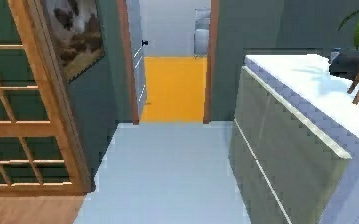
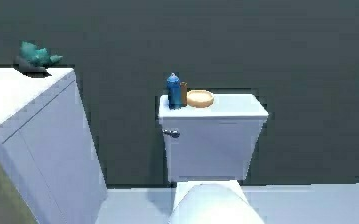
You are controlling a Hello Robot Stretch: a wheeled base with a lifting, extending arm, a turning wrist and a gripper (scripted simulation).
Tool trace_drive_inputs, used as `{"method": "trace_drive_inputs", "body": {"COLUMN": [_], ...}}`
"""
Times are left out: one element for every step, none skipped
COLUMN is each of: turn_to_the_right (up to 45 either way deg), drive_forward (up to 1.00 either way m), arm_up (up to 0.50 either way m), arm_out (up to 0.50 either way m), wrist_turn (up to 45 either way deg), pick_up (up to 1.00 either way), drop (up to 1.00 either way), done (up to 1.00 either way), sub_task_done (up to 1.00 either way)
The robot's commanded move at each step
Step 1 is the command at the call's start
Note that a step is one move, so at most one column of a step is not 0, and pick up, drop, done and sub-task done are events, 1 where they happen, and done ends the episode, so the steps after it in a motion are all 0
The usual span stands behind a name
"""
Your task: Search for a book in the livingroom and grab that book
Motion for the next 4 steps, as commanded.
{"method": "trace_drive_inputs", "body": {"turn_to_the_right": [0.0,0.0,6.0,0.0], "drive_forward": [1.0,1.0,0.0,0.55], "arm_up": [0.0,0.0,0.0,0.0], "arm_out": [0.0,0.0,0.0,0.0], "wrist_turn": [0.0,0.0,0.0,0.0], "pick_up": [0.0,0.0,0.0,0.0], "drop": [0.0,0.0,0.0,0.0], "done": [0.0,0.0,0.0,0.0], "sub_task_done": [0.0,0.0,0.0,0.0]}}
